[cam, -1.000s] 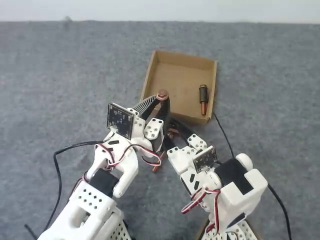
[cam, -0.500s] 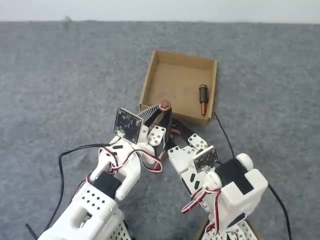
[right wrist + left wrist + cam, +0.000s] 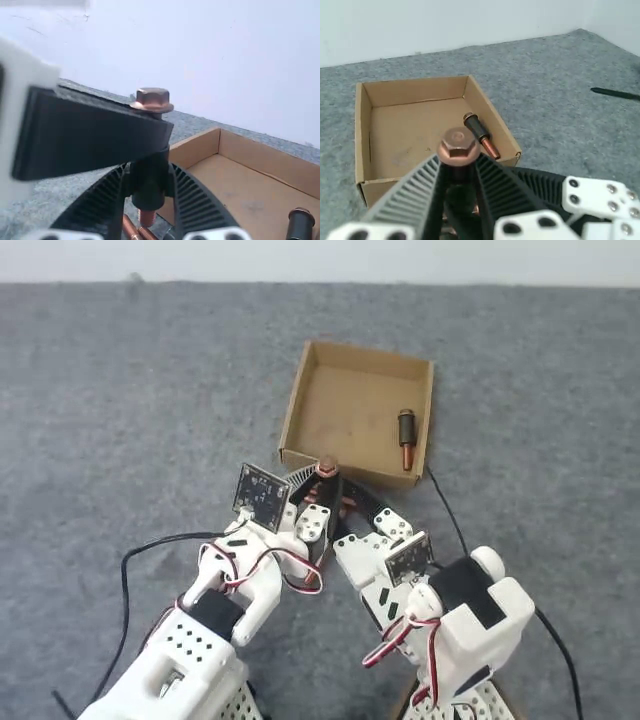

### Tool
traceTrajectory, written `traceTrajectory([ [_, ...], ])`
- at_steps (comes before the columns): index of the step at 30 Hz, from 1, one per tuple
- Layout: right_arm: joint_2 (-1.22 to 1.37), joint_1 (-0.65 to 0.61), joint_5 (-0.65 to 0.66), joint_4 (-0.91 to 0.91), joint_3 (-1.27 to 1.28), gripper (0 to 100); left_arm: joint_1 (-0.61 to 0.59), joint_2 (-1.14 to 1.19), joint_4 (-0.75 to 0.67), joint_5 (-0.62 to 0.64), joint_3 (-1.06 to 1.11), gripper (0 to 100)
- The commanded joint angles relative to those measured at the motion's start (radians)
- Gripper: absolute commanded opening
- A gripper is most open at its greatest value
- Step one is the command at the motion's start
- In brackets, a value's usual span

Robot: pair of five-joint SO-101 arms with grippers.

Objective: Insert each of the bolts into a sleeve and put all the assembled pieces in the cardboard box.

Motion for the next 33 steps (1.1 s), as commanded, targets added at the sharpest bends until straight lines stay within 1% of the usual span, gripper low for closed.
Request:
traceTrajectory([
  [1,-0.036,0.016,-0.005,-0.021,0.025,0.6,-0.002,-0.006,-0.017,0.006,0.021,1],
  [7,-0.036,0.016,-0.005,-0.021,0.025,0.6,0.003,-0.011,-0.017,0.006,0.081,1],
  [15,-0.036,0.016,-0.005,-0.021,0.026,0.6,-0.002,-0.012,-0.02,0.008,0.081,1],
  [19,-0.036,0.016,-0.005,-0.021,0.026,0.6,-0.003,-0.012,-0.071,0.009,0.087,1],
  [27,-0.036,0.016,-0.005,-0.021,0.026,0.6,-0.003,-0.012,-0.071,0.009,0.084,1],
  [29,-0.036,0.016,-0.005,-0.021,0.026,0.6,-0.006,-0.012,-0.071,0.011,0.082,3],
  [33,-0.036,0.016,-0.005,-0.021,0.026,0.6,-0.049,-0.012,-0.071,0.011,0.082,12],
])
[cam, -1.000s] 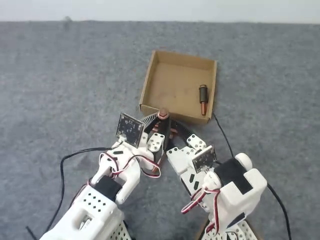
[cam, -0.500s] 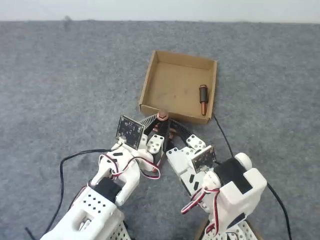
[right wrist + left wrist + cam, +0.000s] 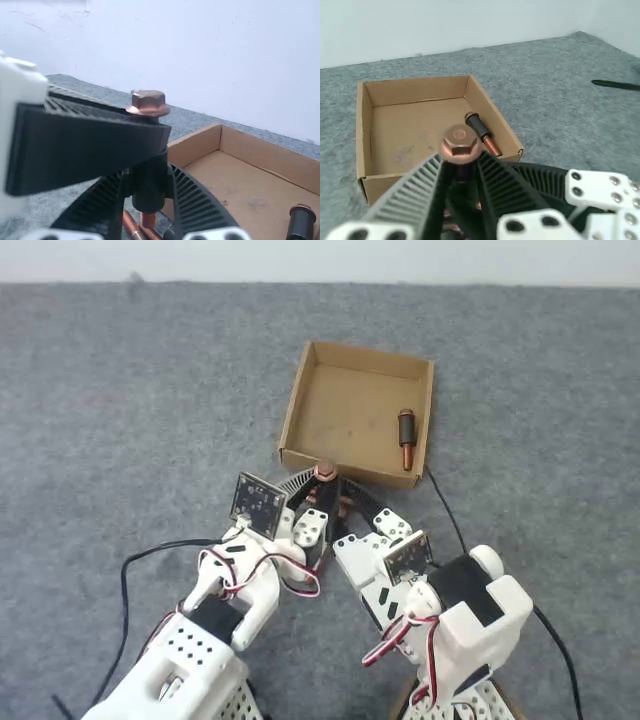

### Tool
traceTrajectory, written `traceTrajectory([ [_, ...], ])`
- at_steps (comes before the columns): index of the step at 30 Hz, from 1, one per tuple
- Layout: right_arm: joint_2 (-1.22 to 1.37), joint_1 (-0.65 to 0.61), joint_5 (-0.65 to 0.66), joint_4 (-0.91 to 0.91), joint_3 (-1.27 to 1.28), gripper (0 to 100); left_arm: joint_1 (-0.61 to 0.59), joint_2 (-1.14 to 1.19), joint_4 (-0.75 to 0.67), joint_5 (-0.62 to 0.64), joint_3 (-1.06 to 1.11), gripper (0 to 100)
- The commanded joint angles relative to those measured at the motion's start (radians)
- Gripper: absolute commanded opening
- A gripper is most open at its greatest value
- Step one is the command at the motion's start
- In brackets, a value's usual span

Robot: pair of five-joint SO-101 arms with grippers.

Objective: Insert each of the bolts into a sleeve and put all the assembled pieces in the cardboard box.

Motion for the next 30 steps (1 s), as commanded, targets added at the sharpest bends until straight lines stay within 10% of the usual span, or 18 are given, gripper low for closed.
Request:
traceTrajectory([
  [1,-0.038,0.016,-0.005,-0.024,0.026,0.6,-0.034,0.005,-0.003,0.011,0.008,14],
  [30,-0.038,0.016,-0.005,-0.024,0.026,0.6,0.002,0.003,-0.005,0.075,-0.027,15],
])
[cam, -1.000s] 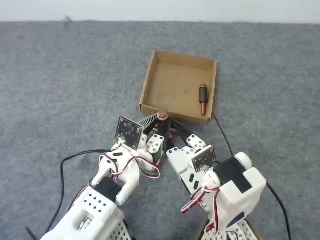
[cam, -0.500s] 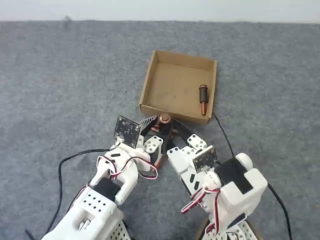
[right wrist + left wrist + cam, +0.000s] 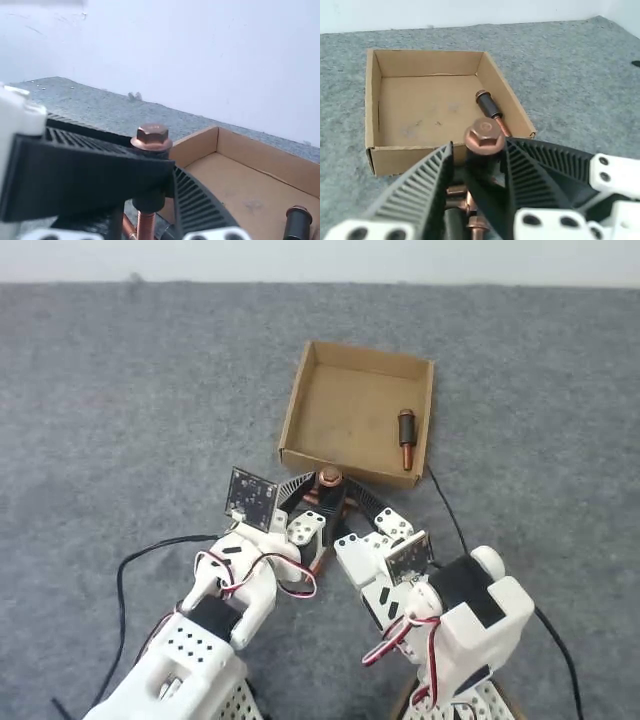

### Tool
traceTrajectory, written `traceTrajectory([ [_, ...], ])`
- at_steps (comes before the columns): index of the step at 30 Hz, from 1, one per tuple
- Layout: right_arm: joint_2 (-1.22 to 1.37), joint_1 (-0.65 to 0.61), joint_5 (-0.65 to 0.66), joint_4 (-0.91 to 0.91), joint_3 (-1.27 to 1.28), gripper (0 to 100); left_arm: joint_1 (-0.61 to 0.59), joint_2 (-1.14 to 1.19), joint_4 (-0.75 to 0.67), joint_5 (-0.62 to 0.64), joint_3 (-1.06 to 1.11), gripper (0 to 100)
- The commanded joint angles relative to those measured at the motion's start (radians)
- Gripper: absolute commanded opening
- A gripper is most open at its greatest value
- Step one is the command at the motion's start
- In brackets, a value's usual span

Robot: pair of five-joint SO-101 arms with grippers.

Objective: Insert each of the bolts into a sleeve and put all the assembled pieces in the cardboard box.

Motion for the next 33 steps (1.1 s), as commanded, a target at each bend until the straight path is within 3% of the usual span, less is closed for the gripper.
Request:
traceTrajectory([
  [1,-0.038,0.015,-0.006,-0.022,0.025,0.6,0.037,-0.012,-0.015,0.015,-0.048,15],
  [13,-0.038,0.028,-0.006,-0.022,0.025,0.6,0.051,-0.02,-0.015,0.014,-0.11,15],
  [18,-0.038,0.028,-0.006,-0.022,0.025,0.6,0.051,-0.157,0.005,0.012,-0.11,15],
  [29,-0.038,0.03,-0.006,-0.022,0.025,0.6,0.051,-0.664,0.43,0.009,-0.107,15],
  [33,-0.038,0.03,-0.006,-0.022,0.025,0.6,-0.017,-0.674,0.491,0.009,-0.14,15],
])
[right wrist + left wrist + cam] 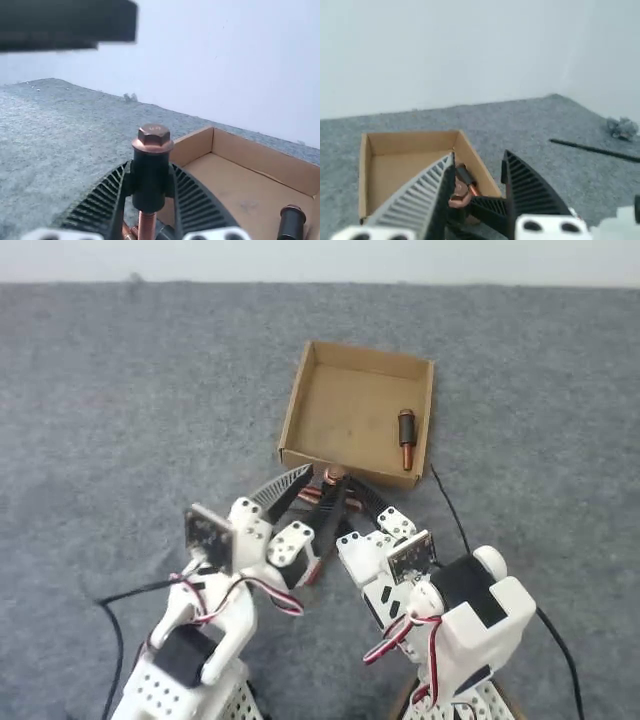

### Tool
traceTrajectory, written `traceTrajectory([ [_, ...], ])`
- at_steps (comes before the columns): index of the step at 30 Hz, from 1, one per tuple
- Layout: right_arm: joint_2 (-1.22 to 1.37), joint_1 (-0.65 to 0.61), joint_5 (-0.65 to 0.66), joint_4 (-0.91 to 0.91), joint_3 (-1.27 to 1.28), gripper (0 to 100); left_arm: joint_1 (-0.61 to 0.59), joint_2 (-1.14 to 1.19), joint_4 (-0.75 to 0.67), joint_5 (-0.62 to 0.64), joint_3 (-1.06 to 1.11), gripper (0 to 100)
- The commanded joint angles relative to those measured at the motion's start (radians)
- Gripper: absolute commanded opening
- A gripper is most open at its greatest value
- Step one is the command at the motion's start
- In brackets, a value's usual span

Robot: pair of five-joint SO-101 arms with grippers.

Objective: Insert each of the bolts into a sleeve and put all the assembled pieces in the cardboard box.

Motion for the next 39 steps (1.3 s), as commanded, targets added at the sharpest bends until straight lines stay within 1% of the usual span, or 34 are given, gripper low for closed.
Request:
traceTrajectory([
  [1,-0.036,0.016,-0.005,-0.022,0.025,0.6,-0.083,-0.006,0.02,0.009,-0.081,15],
  [7,-0.036,0.016,-0.005,-0.022,0.025,0.6,-0.272,-0.025,0.026,0.012,-0.134,15],
  [10,-0.036,0.016,-0.005,-0.022,0.025,0.6,-0.356,-0.025,0.043,0.009,-0.136,10],
  [13,-0.036,0.016,-0.005,-0.022,0.025,0.6,-0.427,-0.025,0.106,0.009,-0.136,1],
  [18,-0.036,0.018,-0.005,-0.022,0.025,0.6,-0.522,-0.025,0.298,0.009,-0.134,2],
  [20,-0.036,0.018,-0.005,-0.022,0.025,0.6,-0.548,-0.025,0.382,0.008,-0.131,2],
  [22,-0.036,0.018,-0.005,-0.022,0.025,0.6,-0.563,-0.025,0.433,0.006,-0.104,2],
  [25,-0.036,0.018,-0.005,-0.022,0.025,0.6,-0.598,-0.025,0.423,-0.005,-0.022,2],
  [29,-0.036,0.027,-0.005,-0.022,0.025,0.6,-0.644,-0.021,0.325,-0.075,0.102,2],
  [32,-0.036,0.045,-0.005,-0.022,0.025,0.6,-0.681,-0.021,0.387,-0.078,0.097,2],
  [35,-0.036,0.044,-0.005,-0.022,0.025,0.6,-0.672,-0.021,0.431,-0.078,0.097,2],
  [39,-0.036,0.045,-0.005,-0.021,0.025,0.6,-0.623,-0.021,0.47,-0.078,0.097,2],
])
